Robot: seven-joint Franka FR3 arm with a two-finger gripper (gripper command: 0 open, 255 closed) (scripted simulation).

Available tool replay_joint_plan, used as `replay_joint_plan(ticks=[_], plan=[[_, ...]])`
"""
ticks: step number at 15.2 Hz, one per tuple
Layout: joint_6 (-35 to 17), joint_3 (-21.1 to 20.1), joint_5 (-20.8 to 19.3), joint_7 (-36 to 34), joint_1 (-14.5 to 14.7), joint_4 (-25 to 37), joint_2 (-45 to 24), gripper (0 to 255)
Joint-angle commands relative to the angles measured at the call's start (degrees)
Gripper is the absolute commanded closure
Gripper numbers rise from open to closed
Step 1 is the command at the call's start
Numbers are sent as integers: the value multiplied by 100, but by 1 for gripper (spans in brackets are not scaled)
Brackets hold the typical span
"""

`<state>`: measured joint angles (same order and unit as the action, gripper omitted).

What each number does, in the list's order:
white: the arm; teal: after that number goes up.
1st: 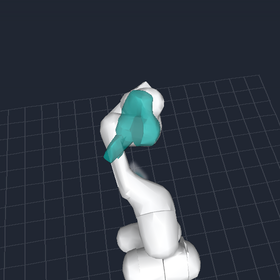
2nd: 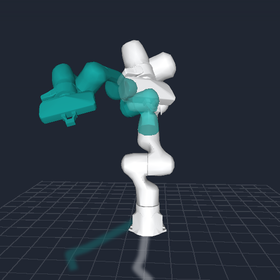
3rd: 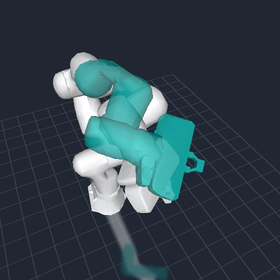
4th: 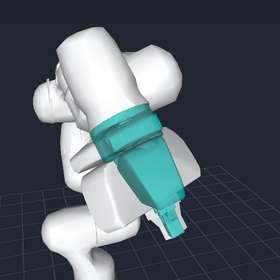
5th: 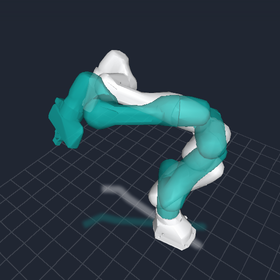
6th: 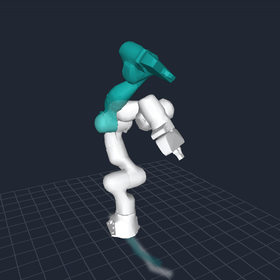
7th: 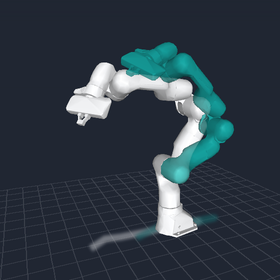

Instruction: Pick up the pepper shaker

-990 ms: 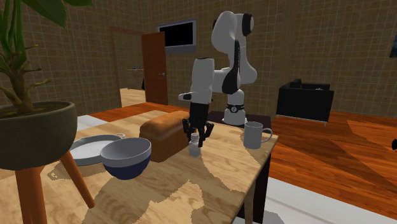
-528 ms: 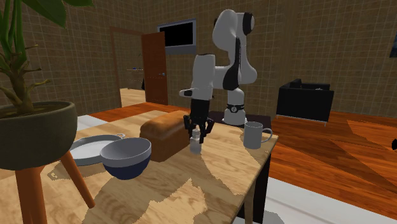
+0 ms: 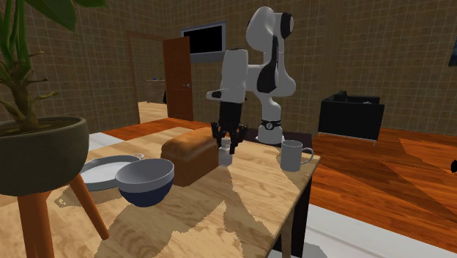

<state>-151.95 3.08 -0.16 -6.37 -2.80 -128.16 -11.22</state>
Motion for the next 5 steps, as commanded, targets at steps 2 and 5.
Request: replay_joint_plan(ticks=[2,5], plan=[[224,6,-14,-6,3,41,181,255],[307,7,-20,-9,4,61,243,255]])
